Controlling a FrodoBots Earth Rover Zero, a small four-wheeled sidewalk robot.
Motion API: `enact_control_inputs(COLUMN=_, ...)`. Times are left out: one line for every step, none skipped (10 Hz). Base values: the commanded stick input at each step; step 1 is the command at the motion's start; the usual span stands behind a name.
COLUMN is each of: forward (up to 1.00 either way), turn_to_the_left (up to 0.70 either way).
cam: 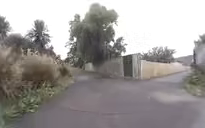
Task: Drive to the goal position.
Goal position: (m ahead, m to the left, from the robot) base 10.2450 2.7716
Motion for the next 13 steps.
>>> enact_control_inputs(forward=0.85, turn_to_the_left=0.0)
enact_control_inputs(forward=0.85, turn_to_the_left=0.0)
enact_control_inputs(forward=0.85, turn_to_the_left=0.0)
enact_control_inputs(forward=0.85, turn_to_the_left=0.0)
enact_control_inputs(forward=0.85, turn_to_the_left=0.0)
enact_control_inputs(forward=0.85, turn_to_the_left=0.0)
enact_control_inputs(forward=0.85, turn_to_the_left=0.0)
enact_control_inputs(forward=0.85, turn_to_the_left=0.0)
enact_control_inputs(forward=0.85, turn_to_the_left=0.0)
enact_control_inputs(forward=0.85, turn_to_the_left=0.0)
enact_control_inputs(forward=0.85, turn_to_the_left=0.0)
enact_control_inputs(forward=0.85, turn_to_the_left=0.0)
enact_control_inputs(forward=0.85, turn_to_the_left=0.0)
